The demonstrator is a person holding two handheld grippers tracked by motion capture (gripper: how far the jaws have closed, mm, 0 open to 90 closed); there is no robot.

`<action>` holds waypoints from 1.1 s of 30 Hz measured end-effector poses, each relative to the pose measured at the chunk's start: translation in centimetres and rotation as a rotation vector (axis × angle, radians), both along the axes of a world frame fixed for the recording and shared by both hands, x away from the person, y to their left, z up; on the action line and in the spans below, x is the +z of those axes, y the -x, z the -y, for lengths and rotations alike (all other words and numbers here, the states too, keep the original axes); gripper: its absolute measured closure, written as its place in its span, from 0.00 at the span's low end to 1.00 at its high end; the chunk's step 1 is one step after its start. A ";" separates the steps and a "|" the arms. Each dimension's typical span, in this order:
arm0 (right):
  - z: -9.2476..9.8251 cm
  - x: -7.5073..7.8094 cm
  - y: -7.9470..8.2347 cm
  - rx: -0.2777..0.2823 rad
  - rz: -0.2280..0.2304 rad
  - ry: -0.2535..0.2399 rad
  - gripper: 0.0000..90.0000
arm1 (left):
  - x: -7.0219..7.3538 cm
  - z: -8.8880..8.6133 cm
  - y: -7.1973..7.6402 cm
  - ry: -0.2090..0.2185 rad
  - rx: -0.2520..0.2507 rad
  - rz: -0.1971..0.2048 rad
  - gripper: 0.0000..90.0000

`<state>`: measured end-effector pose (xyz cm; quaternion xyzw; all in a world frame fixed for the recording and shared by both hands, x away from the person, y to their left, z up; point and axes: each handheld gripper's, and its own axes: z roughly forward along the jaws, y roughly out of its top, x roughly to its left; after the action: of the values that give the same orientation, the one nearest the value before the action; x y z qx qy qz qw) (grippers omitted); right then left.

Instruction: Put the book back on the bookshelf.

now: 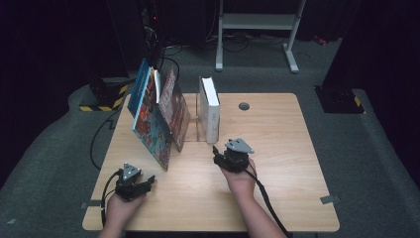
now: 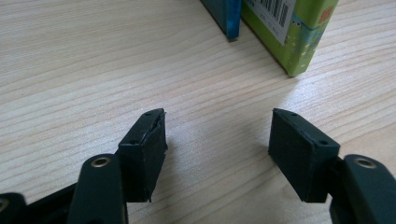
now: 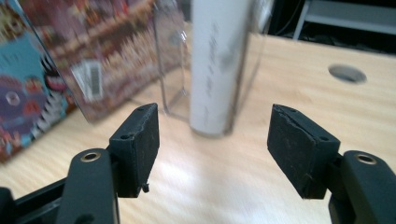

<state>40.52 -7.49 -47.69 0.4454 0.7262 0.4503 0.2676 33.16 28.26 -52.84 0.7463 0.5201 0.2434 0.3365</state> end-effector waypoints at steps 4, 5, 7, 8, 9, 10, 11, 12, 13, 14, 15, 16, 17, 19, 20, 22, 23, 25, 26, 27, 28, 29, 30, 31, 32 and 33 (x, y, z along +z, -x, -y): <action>2.3 -1.3 1.0 -0.032 -0.027 0.011 0.38 | 0.0 0.1 0.1 0.000 -0.023 0.002 0.41; 2.9 -1.6 1.2 -0.041 -0.040 0.015 0.38 | 0.0 0.2 0.1 -0.001 -0.023 0.003 0.41; 4.1 -2.2 1.7 -0.059 -0.054 0.022 0.38 | 0.0 0.1 0.1 0.000 -0.021 0.001 0.41; 4.8 -2.4 1.9 -0.068 -0.058 0.028 0.38 | 0.0 0.2 0.1 0.000 -0.020 0.001 0.41; 5.5 -2.6 2.1 -0.074 -0.063 0.035 0.38 | 0.0 0.2 0.1 0.001 -0.019 0.001 0.41; 6.2 -2.8 2.4 -0.087 -0.073 0.038 0.38 | 0.0 0.2 0.1 0.001 -0.019 0.001 0.41; 6.9 -2.9 2.6 -0.096 -0.078 0.042 0.38 | 0.0 0.1 0.1 0.000 -0.019 -0.001 0.41; 7.6 -3.0 2.7 -0.107 -0.087 0.045 0.38 | 0.0 0.1 0.0 -0.001 -0.020 0.000 0.41; 8.3 -3.1 2.9 -0.116 -0.091 0.054 0.38 | 0.0 0.1 0.0 0.003 -0.019 -0.002 0.40; 9.0 -3.2 3.0 -0.127 -0.093 0.056 0.38 | 0.0 0.1 0.0 0.002 -0.018 0.000 0.40; 9.6 -3.3 3.2 -0.139 -0.100 0.058 0.38 | 0.0 0.1 0.0 0.003 -0.017 -0.001 0.40; 10.3 -3.4 3.3 -0.151 -0.108 0.061 0.38 | 0.0 0.1 0.0 0.002 -0.018 0.000 0.40; 11.0 -3.5 3.4 -0.161 -0.116 0.067 0.38 | 0.0 0.1 0.0 0.003 -0.017 0.000 0.40; 12.2 -3.7 3.5 -0.185 -0.138 0.067 0.37 | 0.0 0.1 0.0 0.003 -0.018 -0.001 0.40; 12.8 -3.9 3.6 -0.191 -0.143 0.075 0.37 | 0.0 0.1 0.0 0.001 -0.018 0.000 0.40; 14.0 -4.2 3.8 -0.210 -0.165 0.083 0.37 | 0.0 0.1 0.0 0.001 -0.017 -0.001 0.40; 14.6 -4.4 3.9 -0.217 -0.172 0.087 0.36 | 0.0 0.1 -0.1 0.002 -0.010 0.001 0.39; 15.7 -4.4 4.2 -0.235 -0.189 0.090 0.35 | 0.0 0.1 -0.1 0.001 -0.004 0.002 0.38; 16.3 -4.4 4.3 -0.244 -0.188 0.089 0.35 | 0.0 0.1 -0.1 0.001 -0.004 0.002 0.38; 16.9 -4.5 4.5 -0.250 -0.190 0.091 0.35 | 0.0 0.1 -0.1 0.001 -0.003 0.002 0.38; 17.5 -4.5 4.6 -0.257 -0.204 0.095 0.34 | 0.0 0.1 -0.1 0.001 -0.003 0.002 0.38; 18.1 -4.5 4.7 -0.264 -0.216 0.091 0.34 | 0.0 0.1 -0.1 0.001 -0.003 0.002 0.38; 18.7 -4.5 4.9 -0.272 -0.226 0.088 0.33 | 0.0 0.1 -0.1 0.002 -0.002 0.002 0.38; 19.2 -4.5 5.0 -0.281 -0.238 0.087 0.33 | 0.0 0.1 -0.1 0.001 -0.002 0.002 0.38; 19.6 -4.5 5.1 -0.283 -0.245 0.091 0.32 | 0.0 0.1 -0.1 0.002 -0.002 0.001 0.38; 20.2 -4.6 5.1 -0.283 -0.266 0.099 0.32 | 0.0 0.1 -0.1 0.001 -0.002 0.002 0.38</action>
<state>35.37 -27.66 -52.28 0.5849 0.7066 0.3089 0.2514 33.26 28.17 -52.87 0.7463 0.5194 0.2434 0.3376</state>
